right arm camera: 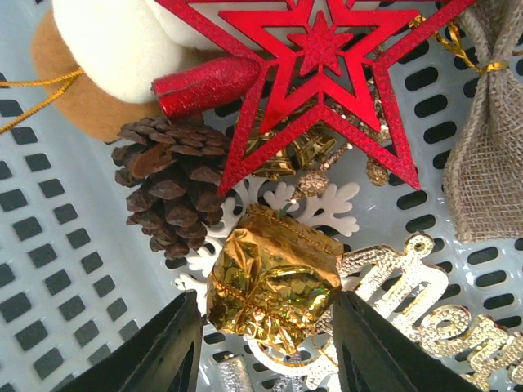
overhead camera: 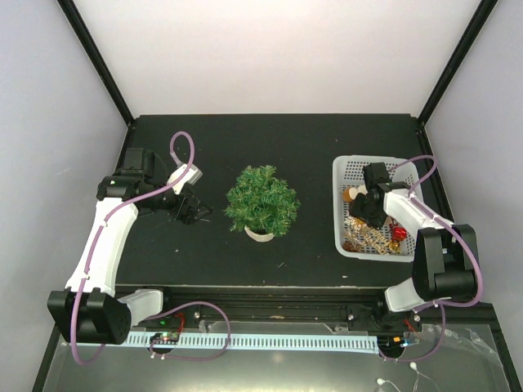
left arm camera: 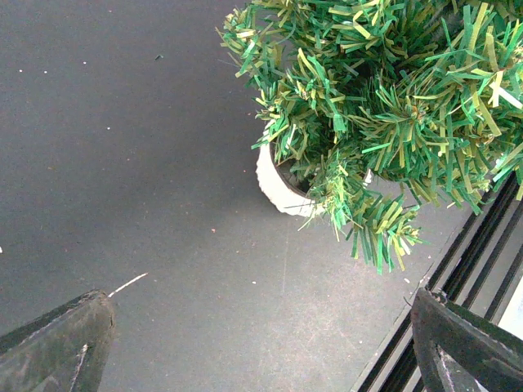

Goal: Decorate the small christmas tree

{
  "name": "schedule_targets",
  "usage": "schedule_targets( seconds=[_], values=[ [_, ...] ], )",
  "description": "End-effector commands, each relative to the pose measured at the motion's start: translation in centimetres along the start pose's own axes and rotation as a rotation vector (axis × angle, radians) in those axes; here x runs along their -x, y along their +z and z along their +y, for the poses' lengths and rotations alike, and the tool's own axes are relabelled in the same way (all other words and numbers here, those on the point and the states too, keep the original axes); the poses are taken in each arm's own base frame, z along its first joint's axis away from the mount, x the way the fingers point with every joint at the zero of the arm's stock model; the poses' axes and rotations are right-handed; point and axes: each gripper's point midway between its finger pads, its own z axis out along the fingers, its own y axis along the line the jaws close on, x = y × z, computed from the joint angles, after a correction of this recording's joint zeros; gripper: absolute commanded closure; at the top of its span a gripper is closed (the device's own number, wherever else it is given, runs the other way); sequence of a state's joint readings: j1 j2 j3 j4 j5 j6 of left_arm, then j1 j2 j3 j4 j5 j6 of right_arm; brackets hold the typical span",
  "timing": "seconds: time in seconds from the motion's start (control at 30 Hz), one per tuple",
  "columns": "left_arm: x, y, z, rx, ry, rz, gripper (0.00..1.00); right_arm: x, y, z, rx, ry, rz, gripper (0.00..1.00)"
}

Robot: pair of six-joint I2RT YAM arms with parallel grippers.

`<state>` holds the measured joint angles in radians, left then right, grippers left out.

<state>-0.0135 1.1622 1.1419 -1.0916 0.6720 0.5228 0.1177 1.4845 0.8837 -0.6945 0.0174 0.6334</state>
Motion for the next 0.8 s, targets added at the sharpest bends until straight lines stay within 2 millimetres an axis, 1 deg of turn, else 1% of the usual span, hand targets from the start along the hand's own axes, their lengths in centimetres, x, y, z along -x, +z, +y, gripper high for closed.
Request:
schedule_targets(
  seconds=[0.0, 0.17, 0.33, 0.43, 0.77],
  values=[
    [0.8, -1.1, -0.4, 0.028, 0.025, -0.021, 0.01, 0.5, 0.3, 0.6, 0.025, 0.006, -0.015, 0.55],
    [0.5, -1.1, -0.4, 0.034, 0.024, -0.017, 0.01, 0.9, -0.1, 0.8, 0.03, 0.001, -0.031, 0.62],
    [0.5, -1.0, -0.4, 0.033, 0.02, -0.021, 0.01, 0.6, 0.1, 0.6, 0.028, -0.004, -0.024, 0.66],
    [0.5, -1.1, -0.4, 0.036, 0.022, -0.021, 0.01, 0.7, -0.1, 0.5, 0.026, -0.003, -0.031, 0.67],
    [0.3, -0.9, -0.3, 0.04, 0.023, -0.02, 0.01, 1.1, -2.2, 0.2, 0.019, -0.016, -0.085, 0.67]
  ],
)
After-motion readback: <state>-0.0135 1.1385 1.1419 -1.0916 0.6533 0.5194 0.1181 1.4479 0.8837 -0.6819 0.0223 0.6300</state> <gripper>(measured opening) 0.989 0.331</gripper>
